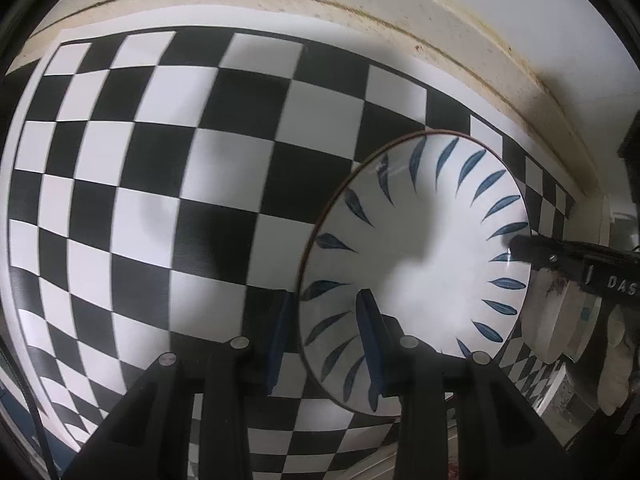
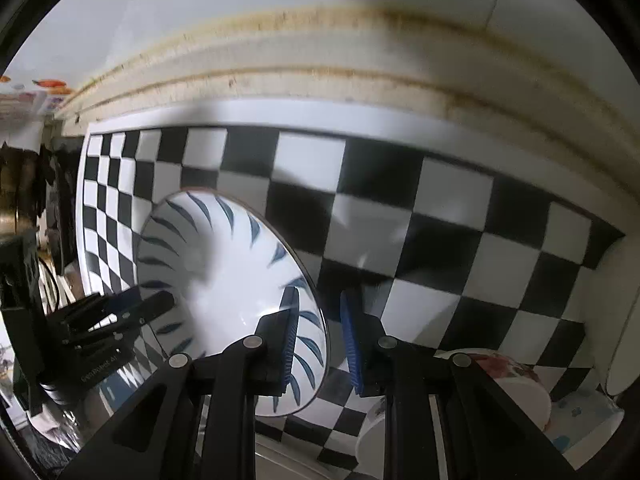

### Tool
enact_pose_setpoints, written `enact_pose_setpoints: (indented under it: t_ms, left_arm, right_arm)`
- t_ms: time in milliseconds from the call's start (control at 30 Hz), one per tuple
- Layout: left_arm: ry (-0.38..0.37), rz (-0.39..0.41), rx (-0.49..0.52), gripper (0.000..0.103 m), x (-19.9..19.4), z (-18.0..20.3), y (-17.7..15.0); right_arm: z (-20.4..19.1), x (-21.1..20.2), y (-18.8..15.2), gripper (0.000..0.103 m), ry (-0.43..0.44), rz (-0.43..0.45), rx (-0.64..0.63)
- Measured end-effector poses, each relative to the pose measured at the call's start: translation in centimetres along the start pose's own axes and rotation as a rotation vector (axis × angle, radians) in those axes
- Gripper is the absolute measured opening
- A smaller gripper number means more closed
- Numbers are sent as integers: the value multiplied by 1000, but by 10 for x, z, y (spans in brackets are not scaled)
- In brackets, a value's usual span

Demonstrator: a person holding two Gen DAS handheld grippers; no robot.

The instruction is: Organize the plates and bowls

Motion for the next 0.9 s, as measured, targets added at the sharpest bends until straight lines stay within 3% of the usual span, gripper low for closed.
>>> enact_pose_setpoints:
  t_ms: [100,200,900]
  left_arm:
    - [2,20,19,30,1,4,-2]
    - [-1,32,27,30,-1,6,-4]
    - [15,98,110,30,-46,25,-41]
  right_arm:
    - [-5,7,-3,23,30,-8,-9]
    - [-4,9,-5,14,-25,2,-28]
    - [-27,-27,-53,13,25,63,-12]
Point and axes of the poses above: each gripper's, at about its wrist camera, not at the fingertips, and x roughly the way its jaws point, z to its right, y to its top, the point moved 7 cm from there along x, roughly the way its jaws point, and after that the axes turned 1 degree about -x, right-handed, at the moved point
